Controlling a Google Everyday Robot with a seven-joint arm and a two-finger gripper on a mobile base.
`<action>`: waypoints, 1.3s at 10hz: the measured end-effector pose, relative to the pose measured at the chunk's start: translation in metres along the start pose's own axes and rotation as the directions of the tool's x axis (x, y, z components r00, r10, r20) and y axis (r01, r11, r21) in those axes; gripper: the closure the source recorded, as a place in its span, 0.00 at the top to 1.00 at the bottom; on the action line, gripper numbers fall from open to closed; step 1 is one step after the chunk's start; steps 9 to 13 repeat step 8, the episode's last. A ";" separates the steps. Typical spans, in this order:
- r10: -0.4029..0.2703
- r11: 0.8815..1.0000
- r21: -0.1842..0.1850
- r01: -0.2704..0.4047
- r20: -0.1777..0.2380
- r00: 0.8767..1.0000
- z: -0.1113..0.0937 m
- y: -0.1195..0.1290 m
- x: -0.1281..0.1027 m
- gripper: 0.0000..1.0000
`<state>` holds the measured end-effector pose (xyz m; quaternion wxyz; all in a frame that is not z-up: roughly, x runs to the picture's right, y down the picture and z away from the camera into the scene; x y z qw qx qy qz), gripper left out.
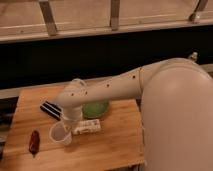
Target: Pick up the ceramic cup
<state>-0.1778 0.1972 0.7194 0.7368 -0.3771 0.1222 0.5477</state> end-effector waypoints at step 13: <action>0.046 0.981 -0.193 -0.015 0.158 0.986 -0.123 -0.002 -0.026 0.00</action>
